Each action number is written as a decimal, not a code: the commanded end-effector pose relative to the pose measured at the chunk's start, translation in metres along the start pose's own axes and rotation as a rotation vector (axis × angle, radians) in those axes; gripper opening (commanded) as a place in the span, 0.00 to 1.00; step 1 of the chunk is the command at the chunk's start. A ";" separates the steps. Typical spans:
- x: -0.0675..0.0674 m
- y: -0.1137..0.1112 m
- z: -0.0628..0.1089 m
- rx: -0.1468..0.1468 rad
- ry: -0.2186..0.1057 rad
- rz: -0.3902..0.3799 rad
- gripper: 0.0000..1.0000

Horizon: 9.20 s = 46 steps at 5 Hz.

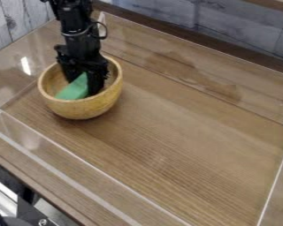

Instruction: Move green object from inside the wooden bowl to the table next to it

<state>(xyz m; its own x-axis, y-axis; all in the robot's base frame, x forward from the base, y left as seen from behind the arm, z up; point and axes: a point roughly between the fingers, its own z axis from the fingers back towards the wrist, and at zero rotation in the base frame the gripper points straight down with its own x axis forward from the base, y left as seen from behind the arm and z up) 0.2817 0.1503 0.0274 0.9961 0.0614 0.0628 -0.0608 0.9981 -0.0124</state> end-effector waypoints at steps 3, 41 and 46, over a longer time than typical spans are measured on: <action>-0.002 0.001 0.017 -0.025 -0.013 0.139 0.00; -0.007 -0.035 0.020 -0.152 -0.042 0.057 0.00; 0.003 -0.026 0.035 -0.165 -0.029 0.023 0.00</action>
<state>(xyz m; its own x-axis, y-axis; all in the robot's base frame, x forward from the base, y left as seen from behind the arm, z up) 0.2790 0.0991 0.0476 0.9988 0.0369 0.0323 -0.0291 0.9760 -0.2157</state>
